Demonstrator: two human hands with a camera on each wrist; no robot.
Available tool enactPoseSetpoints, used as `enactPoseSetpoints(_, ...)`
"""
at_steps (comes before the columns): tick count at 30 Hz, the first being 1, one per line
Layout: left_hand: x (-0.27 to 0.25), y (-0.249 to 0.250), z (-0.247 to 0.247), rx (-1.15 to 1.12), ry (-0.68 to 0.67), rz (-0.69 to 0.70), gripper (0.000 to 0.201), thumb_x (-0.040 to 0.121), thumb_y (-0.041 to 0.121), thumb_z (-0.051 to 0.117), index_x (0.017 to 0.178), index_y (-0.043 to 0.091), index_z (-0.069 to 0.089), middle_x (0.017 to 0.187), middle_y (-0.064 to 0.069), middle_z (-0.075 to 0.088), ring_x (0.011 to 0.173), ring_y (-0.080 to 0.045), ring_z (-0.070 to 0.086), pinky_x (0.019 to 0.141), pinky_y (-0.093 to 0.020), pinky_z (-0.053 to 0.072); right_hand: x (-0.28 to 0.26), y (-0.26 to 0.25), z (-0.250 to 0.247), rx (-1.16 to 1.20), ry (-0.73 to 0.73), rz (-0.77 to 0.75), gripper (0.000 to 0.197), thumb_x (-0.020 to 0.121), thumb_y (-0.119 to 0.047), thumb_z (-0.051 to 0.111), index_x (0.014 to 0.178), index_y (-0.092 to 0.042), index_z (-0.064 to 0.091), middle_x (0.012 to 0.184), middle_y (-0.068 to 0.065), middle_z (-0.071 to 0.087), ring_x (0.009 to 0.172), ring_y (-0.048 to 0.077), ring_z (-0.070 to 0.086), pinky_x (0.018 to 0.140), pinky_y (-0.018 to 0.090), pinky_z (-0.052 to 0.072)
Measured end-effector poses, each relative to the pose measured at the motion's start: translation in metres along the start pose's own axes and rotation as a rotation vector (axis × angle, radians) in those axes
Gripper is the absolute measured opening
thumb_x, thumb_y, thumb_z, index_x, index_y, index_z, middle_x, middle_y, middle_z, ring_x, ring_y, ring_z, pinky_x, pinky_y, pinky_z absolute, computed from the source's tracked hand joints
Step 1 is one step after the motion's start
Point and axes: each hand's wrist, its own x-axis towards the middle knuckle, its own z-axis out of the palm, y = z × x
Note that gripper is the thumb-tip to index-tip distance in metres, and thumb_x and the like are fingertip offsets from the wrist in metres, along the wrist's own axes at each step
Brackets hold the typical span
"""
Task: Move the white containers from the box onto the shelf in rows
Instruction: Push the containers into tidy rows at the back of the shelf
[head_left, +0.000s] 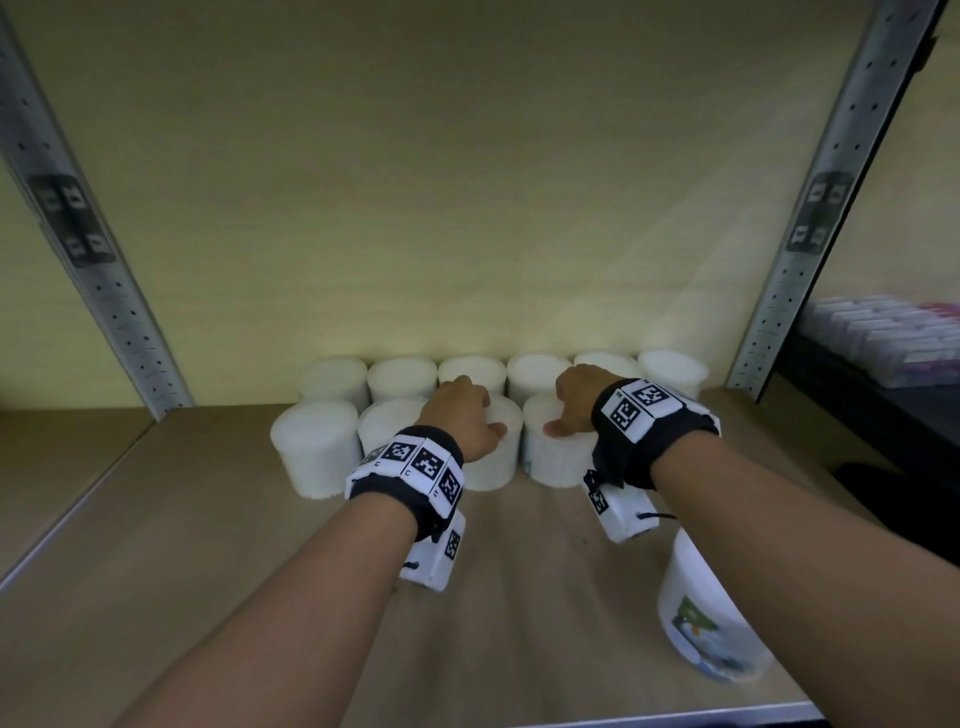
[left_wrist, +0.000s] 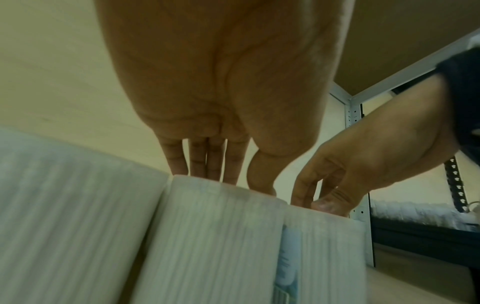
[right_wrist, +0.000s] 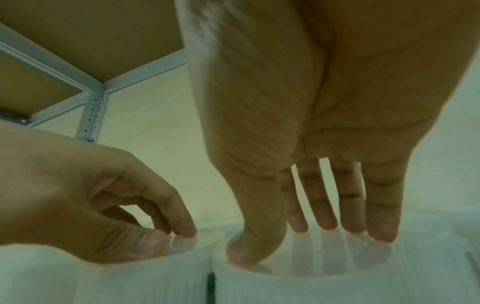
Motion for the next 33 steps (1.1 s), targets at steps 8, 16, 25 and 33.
enactPoseSetpoints(8,-0.001,0.000,0.000,-0.027,0.006,-0.012,0.051,0.089,0.036,0.059,0.132,0.010,0.049,0.136,-0.009,0.044,0.128,-0.026,0.041,0.107,-0.040,0.038,-0.005,0.003,-0.005,-0.014,-0.058,-0.042,0.057,0.088,-0.026,0.065,0.139,-0.006,0.046,0.143,0.010,0.046,0.129,0.025,0.048,0.107,0.033,0.042)
enactPoseSetpoints(16,-0.001,0.000,0.001,-0.016,0.004,-0.019,0.052,0.089,0.038,0.058,0.132,0.011,0.049,0.136,-0.008,0.044,0.129,-0.026,0.040,0.107,-0.039,0.038,-0.003,0.000,-0.010,0.069,-0.011,0.003,0.050,0.087,-0.024,0.063,0.133,-0.010,0.052,0.138,0.009,0.051,0.125,0.027,0.051,0.104,0.032,0.043)
enactPoseSetpoints(25,-0.002,0.000,0.001,-0.035,0.004,-0.023,0.052,0.089,0.037,0.059,0.133,0.011,0.049,0.136,-0.009,0.043,0.129,-0.026,0.040,0.107,-0.039,0.037,-0.004,-0.006,-0.002,0.028,-0.041,0.049,0.054,0.085,-0.046,0.064,0.115,-0.002,0.059,0.121,0.014,0.062,0.109,0.029,0.061,0.083,0.032,0.047)
enactPoseSetpoints(33,-0.002,-0.001,0.002,-0.047,0.017,-0.018,0.051,0.089,0.036,0.059,0.132,0.011,0.050,0.135,-0.009,0.044,0.128,-0.026,0.040,0.107,-0.039,0.038,-0.008,-0.006,-0.006,-0.008,-0.069,0.002,0.062,0.087,-0.039,0.064,0.136,-0.005,0.047,0.138,0.011,0.051,0.126,0.026,0.052,0.105,0.035,0.044)
